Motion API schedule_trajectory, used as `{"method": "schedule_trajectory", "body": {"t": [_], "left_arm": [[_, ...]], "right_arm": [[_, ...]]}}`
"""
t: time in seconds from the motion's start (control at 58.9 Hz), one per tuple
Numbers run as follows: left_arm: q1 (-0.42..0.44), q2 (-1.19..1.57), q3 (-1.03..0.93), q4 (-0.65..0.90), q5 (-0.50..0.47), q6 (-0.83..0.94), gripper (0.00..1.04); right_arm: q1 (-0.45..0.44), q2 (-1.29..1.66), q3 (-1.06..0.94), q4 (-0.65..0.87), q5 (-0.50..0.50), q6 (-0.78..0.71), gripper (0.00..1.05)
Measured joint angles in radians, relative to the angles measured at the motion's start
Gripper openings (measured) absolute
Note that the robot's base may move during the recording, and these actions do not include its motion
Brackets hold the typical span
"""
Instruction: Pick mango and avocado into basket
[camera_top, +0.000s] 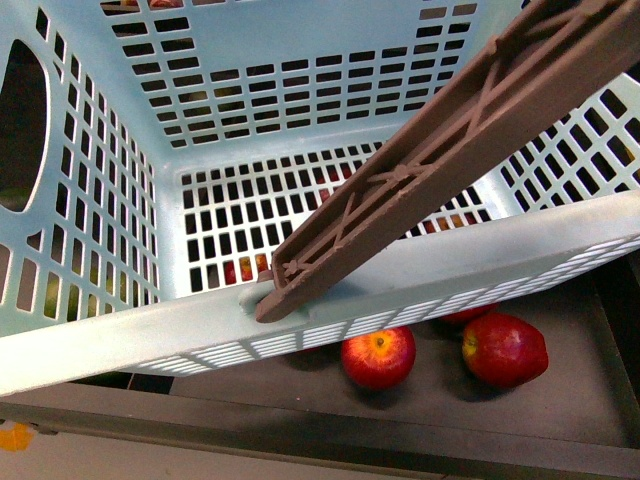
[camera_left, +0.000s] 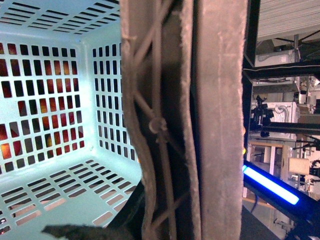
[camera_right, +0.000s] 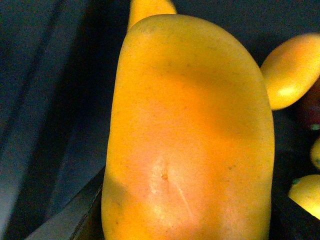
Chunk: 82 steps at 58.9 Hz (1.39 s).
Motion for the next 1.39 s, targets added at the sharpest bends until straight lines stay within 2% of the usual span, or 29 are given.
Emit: {"method": "schedule_trajectory", "body": {"t": [0.238, 0.373, 0.492, 0.628, 0.832, 0.95, 1.154, 1.307, 1.392], "left_arm": [[0.000, 0.000, 0.000, 0.000, -0.001, 0.000, 0.16], [0.000, 0.000, 0.000, 0.000, 0.000, 0.000, 0.16], [0.000, 0.000, 0.000, 0.000, 0.000, 0.000, 0.16], [0.000, 0.000, 0.000, 0.000, -0.001, 0.000, 0.16], [0.000, 0.000, 0.000, 0.000, 0.000, 0.000, 0.16], [0.000, 0.000, 0.000, 0.000, 0.000, 0.000, 0.16], [0.000, 0.000, 0.000, 0.000, 0.000, 0.000, 0.16], [0.000, 0.000, 0.000, 0.000, -0.002, 0.001, 0.16], [0.000, 0.000, 0.000, 0.000, 0.000, 0.000, 0.16]], "right_arm": [[-0.046, -0.422, -0.374, 0.049, -0.150, 0.120, 0.60], [-0.011, -0.709, -0.539, 0.028, -0.197, 0.210, 0.60], [0.103, -0.915, -0.610, 0.025, -0.197, 0.316, 0.60], [0.296, -1.062, -0.628, 0.042, -0.119, 0.448, 0.60], [0.537, -1.075, -0.628, 0.082, -0.003, 0.530, 0.60], [0.647, -1.046, -0.628, 0.110, 0.056, 0.543, 0.60], [0.805, -0.970, -0.623, 0.145, 0.140, 0.548, 0.60], [0.859, -0.955, -0.623, 0.150, 0.165, 0.549, 0.61], [0.885, -0.952, -0.623, 0.150, 0.174, 0.550, 0.73]]}}
